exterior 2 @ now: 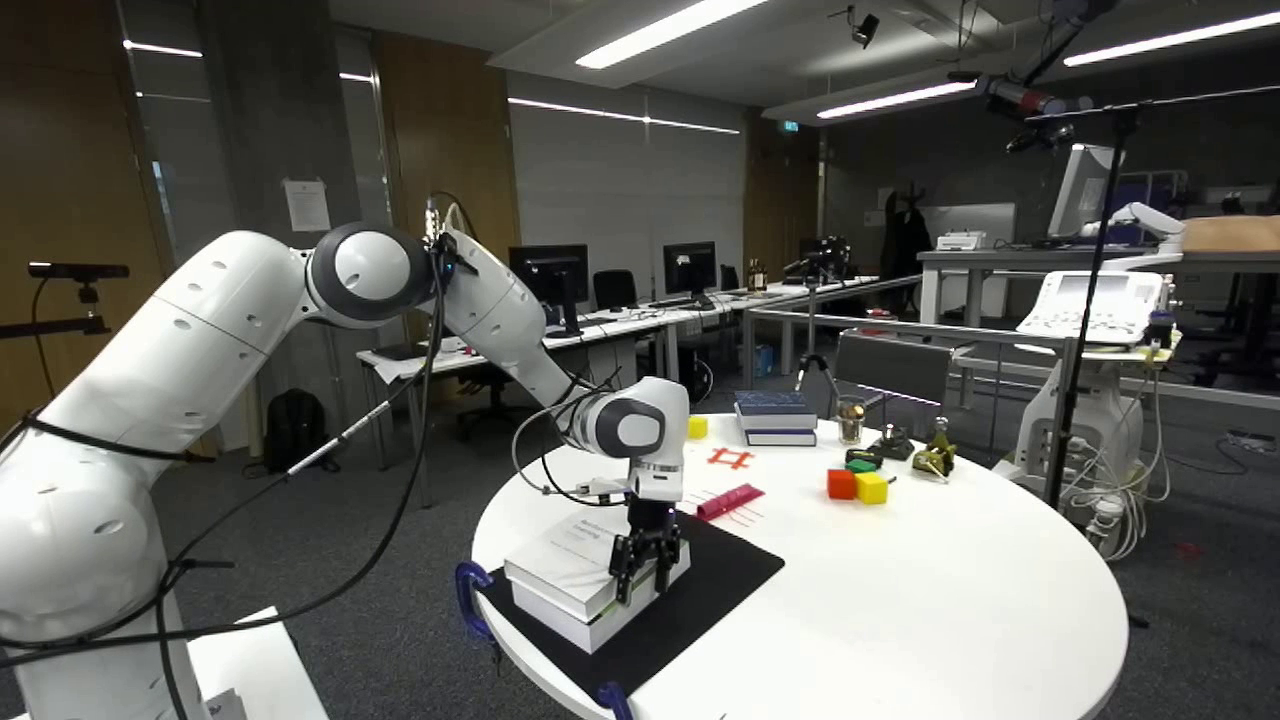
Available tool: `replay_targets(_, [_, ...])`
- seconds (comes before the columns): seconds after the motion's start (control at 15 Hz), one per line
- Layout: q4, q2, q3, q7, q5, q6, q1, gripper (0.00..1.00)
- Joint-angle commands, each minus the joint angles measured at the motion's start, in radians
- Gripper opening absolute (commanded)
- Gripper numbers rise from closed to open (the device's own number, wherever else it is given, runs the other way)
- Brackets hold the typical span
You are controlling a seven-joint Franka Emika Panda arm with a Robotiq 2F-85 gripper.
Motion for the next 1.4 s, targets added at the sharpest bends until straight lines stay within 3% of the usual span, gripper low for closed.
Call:
replay_targets(0.0, [-0.010, -0.015, 0.017, 0.032, -0.019, -0.046, 0.000, 1.00])
replay_targets(0.4, [-0.017, -0.072, -0.019, 0.021, -0.072, 0.107, 0.007, 1.00])
replay_targets(0.8, [-0.086, -0.246, -0.045, 0.048, -0.143, 0.260, 0.028, 1.00])
replay_targets(1.33, [-0.243, -0.445, -0.017, 0.266, -0.329, 0.344, 0.129, 1.00])
